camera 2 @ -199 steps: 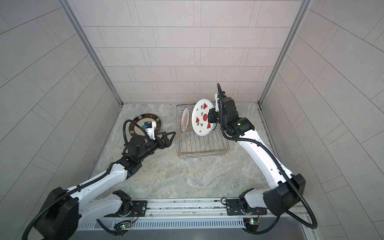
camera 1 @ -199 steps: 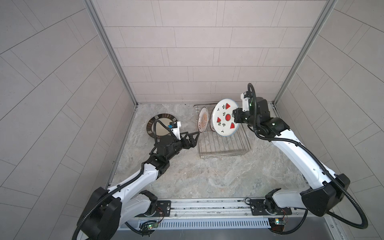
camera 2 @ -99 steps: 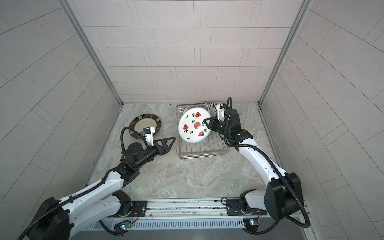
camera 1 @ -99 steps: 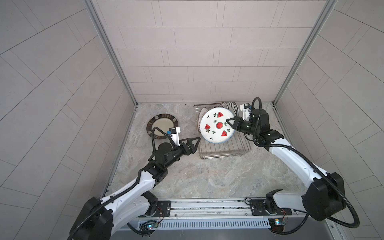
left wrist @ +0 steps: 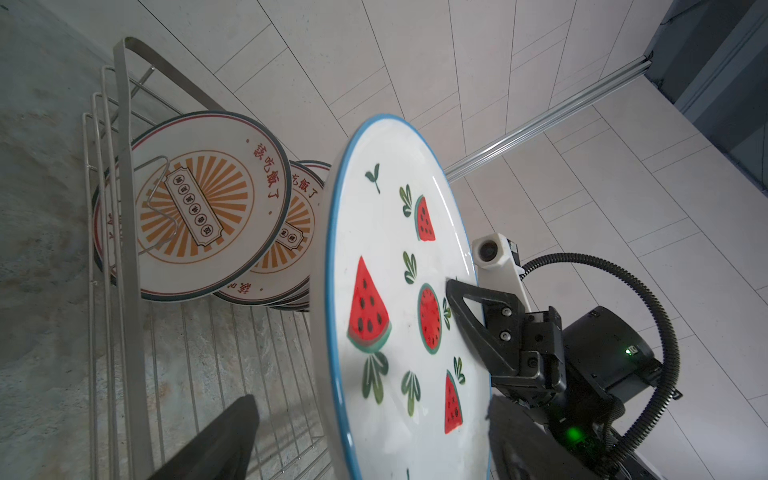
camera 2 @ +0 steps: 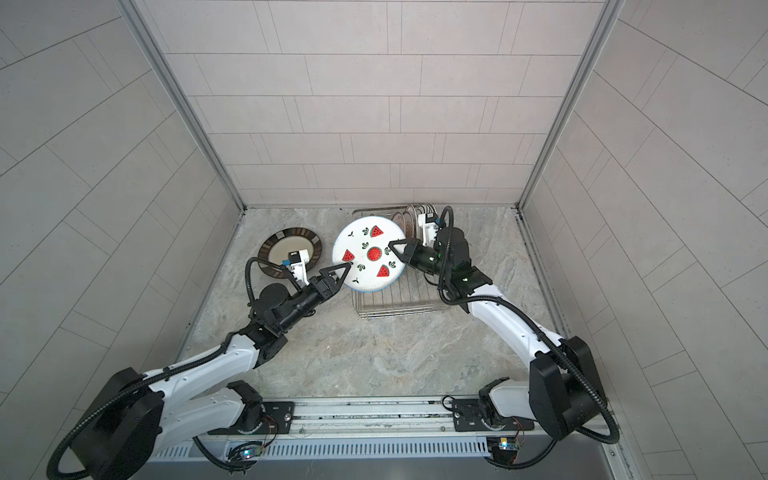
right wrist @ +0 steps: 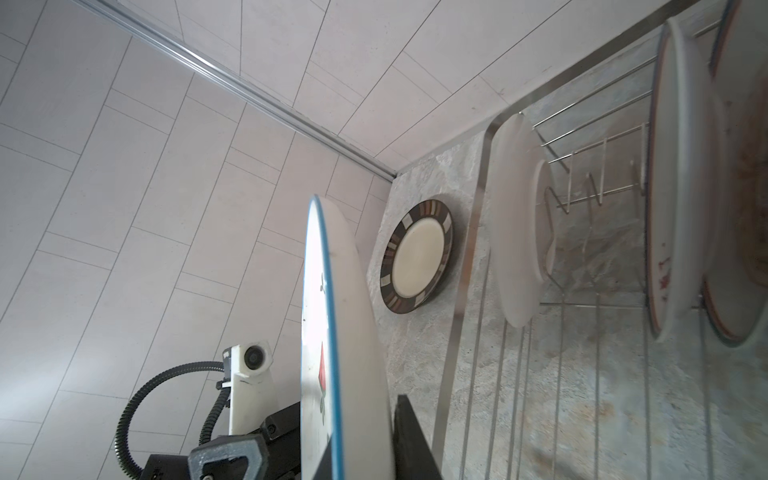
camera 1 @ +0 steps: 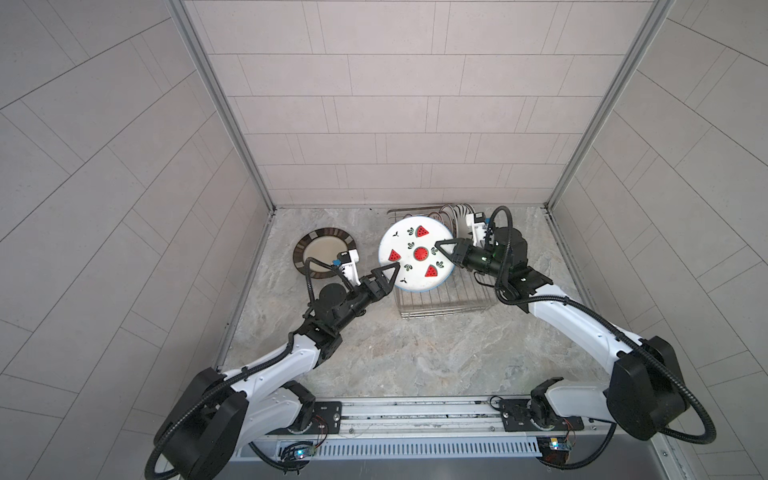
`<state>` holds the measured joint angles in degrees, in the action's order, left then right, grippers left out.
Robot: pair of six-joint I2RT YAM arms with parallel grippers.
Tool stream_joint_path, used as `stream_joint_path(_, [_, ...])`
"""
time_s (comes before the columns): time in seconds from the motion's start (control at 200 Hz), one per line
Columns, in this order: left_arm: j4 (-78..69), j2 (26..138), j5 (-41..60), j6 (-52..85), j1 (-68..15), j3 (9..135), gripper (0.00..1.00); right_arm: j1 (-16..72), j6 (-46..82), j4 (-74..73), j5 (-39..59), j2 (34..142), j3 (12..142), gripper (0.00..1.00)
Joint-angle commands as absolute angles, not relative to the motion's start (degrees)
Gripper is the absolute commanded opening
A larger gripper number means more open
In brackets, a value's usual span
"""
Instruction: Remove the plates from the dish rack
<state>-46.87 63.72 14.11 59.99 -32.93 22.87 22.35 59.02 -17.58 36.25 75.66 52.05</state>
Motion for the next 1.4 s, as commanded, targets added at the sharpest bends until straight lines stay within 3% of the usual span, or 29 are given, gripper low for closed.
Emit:
stream_joint_path(0.0, [-50.7, 64.9, 13.7, 63.2, -33.3, 24.2, 0.8, 23.2, 64.9, -30.6, 39.9, 77.3, 54.1, 0.04])
stream_joint_path(0.13, [-51.8, 64.8, 11.5, 64.0, -33.3, 23.2, 0.55, 23.2, 65.3, -31.3, 39.9, 79.0, 54.3, 0.04])
stream_joint_path(0.25, [-51.2, 65.3, 12.3, 65.2, -33.4, 23.4, 0.39, 23.1, 65.2, -31.6, 39.8, 79.7, 54.2, 0.04])
stream_joint_path(0.515, [-54.0, 67.7, 14.6, 67.8, -33.3, 24.0, 0.1, 23.7, 64.6, -31.8, 39.8, 81.3, 53.7, 0.04])
stream_joint_path(0.726, [-54.4, 67.4, 13.8, 68.4, -33.3, 23.6, 0.08, 26.3, 56.4, -20.4, 38.8, 81.1, 57.1, 0.11])
stream_joint_path(0.956, [-58.3, 68.6, 13.1, 70.7, -33.3, 22.7, 0.07, 27.4, 53.1, -16.0, 36.3, 79.6, 56.5, 0.56])
stream_joint_path(1.091, [-56.3, 67.4, 10.7, 70.5, -33.2, 22.4, 0.07, 27.4, 52.8, -16.7, 37.5, 80.3, 56.3, 0.72])
stream_joint_path(1.396, [-52.4, 63.3, 7.2, 71.0, -31.8, 21.3, 0.05, 27.5, 48.8, -12.0, 34.0, 80.1, 56.0, 0.85])
